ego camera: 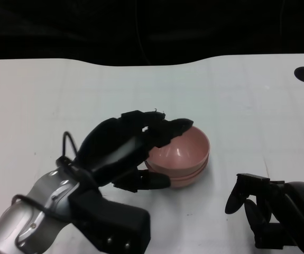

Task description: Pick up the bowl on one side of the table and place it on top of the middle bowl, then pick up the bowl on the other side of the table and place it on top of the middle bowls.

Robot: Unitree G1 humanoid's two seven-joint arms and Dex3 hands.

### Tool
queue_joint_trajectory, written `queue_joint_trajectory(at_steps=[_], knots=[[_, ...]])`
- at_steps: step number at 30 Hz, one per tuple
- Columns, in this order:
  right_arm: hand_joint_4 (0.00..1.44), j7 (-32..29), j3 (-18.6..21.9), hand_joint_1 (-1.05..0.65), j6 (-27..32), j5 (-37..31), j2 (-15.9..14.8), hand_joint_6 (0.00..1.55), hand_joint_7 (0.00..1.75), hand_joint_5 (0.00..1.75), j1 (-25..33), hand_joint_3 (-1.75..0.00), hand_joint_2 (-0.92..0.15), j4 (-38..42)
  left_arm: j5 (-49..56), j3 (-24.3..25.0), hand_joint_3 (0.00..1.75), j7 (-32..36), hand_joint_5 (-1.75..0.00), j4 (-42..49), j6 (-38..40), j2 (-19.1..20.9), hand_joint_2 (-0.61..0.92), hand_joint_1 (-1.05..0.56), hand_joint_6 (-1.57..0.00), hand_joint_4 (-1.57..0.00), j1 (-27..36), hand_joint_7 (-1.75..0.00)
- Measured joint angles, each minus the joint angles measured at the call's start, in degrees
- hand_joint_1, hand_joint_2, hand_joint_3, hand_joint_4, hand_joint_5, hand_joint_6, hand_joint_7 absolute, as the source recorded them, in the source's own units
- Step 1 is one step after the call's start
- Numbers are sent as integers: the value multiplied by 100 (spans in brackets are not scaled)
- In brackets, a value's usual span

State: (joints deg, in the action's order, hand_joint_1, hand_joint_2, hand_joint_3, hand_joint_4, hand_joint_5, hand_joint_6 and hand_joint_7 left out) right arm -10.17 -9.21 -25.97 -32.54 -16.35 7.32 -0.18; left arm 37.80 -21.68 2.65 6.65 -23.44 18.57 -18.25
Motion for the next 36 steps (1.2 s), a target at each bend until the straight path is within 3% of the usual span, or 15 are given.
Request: queue_joint_trajectory(at_steps=[1,7,11,14,22,23,24,28,31,36], knots=[[96,8,0,-11,11,0,0,85,145,175,9,-155,-19,-34,-158,103,37,46,-69,-59,-84,-6,92,-62,-45,-22,138,-9],[96,53,-6,-10,44,-6,1,86,144,175,43,-155,-19,-103,-1395,542,32,-74,-120,-582,-222,-230,92,-49,-56,-21,960,-21],[96,63,-9,-10,45,-3,4,87,143,175,52,-156,-19,-117,-2549,703,33,-546,-148,-1295,359,-545,92,-44,-30,-20,1576,-96],[96,65,-9,-10,40,0,4,86,143,175,60,-156,-19,-122,-3023,842,33,-772,-154,-1553,626,-634,92,-40,-26,-24,1909,-114],[93,237,1,-11,115,118,4,86,142,175,185,-153,-22,-354,-3650,1147,32,-1019,-158,-1944,1005,-742,87,-27,-40,-45,2537,-124],[93,266,9,-11,133,132,4,85,142,175,210,-153,-22,-383,-3679,1162,42,-1042,-157,-2011,1060,-750,82,-25,-43,-47,2623,-122],[93,307,12,-11,154,149,4,85,142,175,237,-153,-22,-422,-3745,1185,64,-1059,-157,-2098,1147,-761,71,-23,-48,-51,2713,-121],[92,506,19,-10,296,374,20,85,141,175,351,-153,-22,-676,-4068,1292,103,-1208,-151,-2453,1544,-807,55,-14,-63,-64,2997,-123],[92,610,19,-8,343,594,72,85,140,175,450,-153,-22,-833,-4229,1333,111,-1312,-152,-2547,1692,-812,53,-12,-70,-71,3099,-120],[89,676,22,-8,342,777,105,84,138,175,573,-152,-22,-935,-4299,1368,111,-1408,-155,-2424,1694,-859,56,-16,-77,-79,3078,-121]])
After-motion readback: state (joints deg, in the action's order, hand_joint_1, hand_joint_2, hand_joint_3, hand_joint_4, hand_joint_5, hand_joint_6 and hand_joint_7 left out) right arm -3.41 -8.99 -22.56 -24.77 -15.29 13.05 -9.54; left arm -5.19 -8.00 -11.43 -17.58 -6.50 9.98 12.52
